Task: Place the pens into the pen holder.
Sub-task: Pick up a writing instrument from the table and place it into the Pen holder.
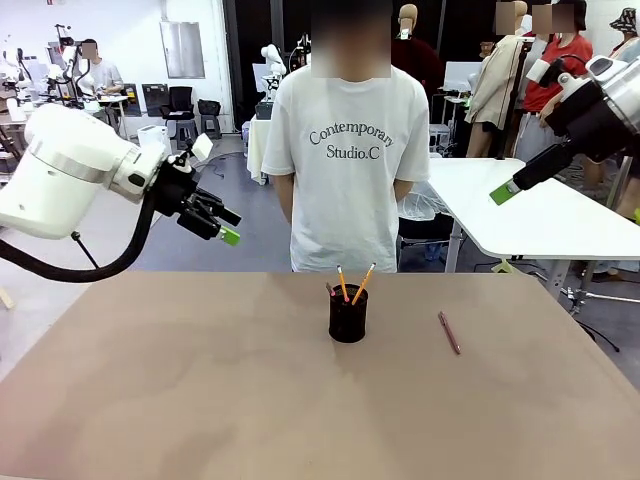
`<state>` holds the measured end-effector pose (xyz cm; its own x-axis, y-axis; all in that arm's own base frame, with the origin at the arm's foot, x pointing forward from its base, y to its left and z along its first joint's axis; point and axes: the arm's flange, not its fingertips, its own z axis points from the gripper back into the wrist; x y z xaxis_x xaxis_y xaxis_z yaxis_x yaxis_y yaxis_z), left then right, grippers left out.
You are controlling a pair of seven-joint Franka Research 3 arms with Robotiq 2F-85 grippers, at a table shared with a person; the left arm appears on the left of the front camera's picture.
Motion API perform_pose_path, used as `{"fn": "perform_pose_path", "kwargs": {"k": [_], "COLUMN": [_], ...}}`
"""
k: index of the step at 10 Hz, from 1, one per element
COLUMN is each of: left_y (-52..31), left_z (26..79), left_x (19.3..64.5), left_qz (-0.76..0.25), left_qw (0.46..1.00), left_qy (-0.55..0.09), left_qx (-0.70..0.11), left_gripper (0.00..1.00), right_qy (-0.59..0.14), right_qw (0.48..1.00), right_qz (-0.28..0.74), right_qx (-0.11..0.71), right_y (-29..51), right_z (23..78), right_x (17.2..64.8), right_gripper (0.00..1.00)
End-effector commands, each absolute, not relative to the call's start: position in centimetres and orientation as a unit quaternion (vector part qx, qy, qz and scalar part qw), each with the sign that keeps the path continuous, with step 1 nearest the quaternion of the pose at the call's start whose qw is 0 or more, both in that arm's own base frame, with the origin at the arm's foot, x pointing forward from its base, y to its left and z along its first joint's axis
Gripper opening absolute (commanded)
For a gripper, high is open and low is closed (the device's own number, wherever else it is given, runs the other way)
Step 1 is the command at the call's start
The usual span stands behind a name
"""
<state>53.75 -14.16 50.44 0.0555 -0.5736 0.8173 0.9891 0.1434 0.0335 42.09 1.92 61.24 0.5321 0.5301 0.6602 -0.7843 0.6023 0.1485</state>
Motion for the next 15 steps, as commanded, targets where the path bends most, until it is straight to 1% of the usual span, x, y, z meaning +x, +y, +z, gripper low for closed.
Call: {"fn": "perform_pose_path", "kwargs": {"k": [1,4,6,9,10,11,15], "left_y": [-12.9,-11.1,-11.1,-10.1,-9.9,-10.5,-10.5], "left_z": [51.6,54.9,56.7,57.7,57.2,58.1,58.1], "left_x": [52.6,51.4,50.3,49.4,50.1,50.3,50.3], "left_qz": [-0.576,-0.553,-0.552,-0.537,-0.538,-0.548,-0.548], "left_qw": [0.689,0.711,0.717,0.727,0.723,0.716,0.716], "left_qy": [-0.348,-0.342,-0.358,-0.364,-0.364,-0.366,-0.366], "left_qx": [-0.269,-0.267,-0.231,-0.224,-0.236,-0.23,-0.23], "left_gripper": [1.0,1.0,1.0,1.0,1.0,1.0,1.0], "right_qy": [-0.294,-0.294,-0.294,-0.294,-0.294,-0.294,-0.294], "right_qw": [0.842,0.842,0.842,0.842,0.842,0.842,0.842], "right_qz": [0.389,0.389,0.389,0.389,0.389,0.389,0.389], "right_qx": [0.23,0.23,0.23,0.23,0.23,0.23,0.23], "right_y": [2.0,2.0,2.0,2.0,2.0,2.0,2.0], "right_z": [61.3,61.3,61.3,61.3,61.3,61.3,61.3], "right_x": [42.1,42.1,42.1,42.1,42.1,42.1,42.1], "right_gripper": [1.0,1.0,1.0,1.0,1.0,1.0,1.0]}}
